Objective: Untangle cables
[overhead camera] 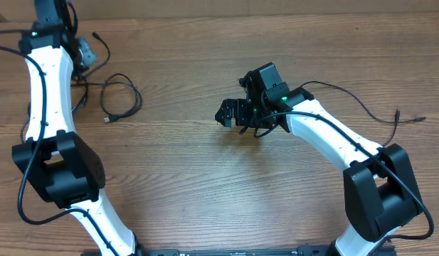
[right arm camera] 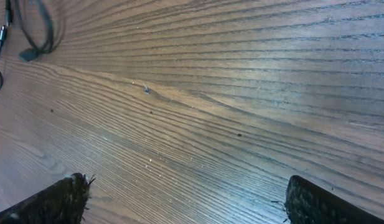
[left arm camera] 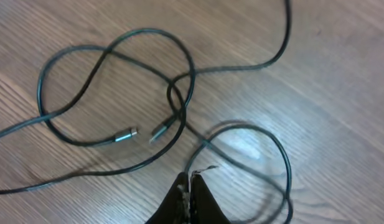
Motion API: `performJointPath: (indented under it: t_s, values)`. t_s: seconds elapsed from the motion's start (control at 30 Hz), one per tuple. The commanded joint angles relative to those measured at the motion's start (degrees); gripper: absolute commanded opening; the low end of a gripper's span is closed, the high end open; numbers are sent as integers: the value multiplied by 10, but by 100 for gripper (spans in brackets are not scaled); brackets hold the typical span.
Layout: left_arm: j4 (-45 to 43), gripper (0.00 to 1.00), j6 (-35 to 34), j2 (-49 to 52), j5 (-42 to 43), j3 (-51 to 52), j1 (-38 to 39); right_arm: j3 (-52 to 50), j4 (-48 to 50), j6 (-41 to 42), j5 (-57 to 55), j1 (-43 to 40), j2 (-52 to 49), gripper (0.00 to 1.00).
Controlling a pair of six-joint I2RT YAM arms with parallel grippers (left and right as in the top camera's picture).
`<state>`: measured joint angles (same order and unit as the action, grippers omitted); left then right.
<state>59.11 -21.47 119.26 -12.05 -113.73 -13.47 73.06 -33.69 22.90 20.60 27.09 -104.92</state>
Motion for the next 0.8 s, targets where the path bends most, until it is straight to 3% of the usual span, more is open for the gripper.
performJointPath:
  t_s: [0.0,0.13,0.3,0.5,0.77]
  values:
    - [-2,10,-5,-3,48,-2,2,-3,3,0,-4,3,0,100]
    - [5,33,46,-3,210,-5,4,0,6,0,21,1,7,89]
    - [24,48,96,-3,356,-4,24,9,5,0,30,-20,64,87]
    - [32,66,113,-3,370,-4,86,9,-3,37,-19,-92,131,99]
    - [10,79,127,-2,372,-4,193,8,-86,77,-50,-234,132,100]
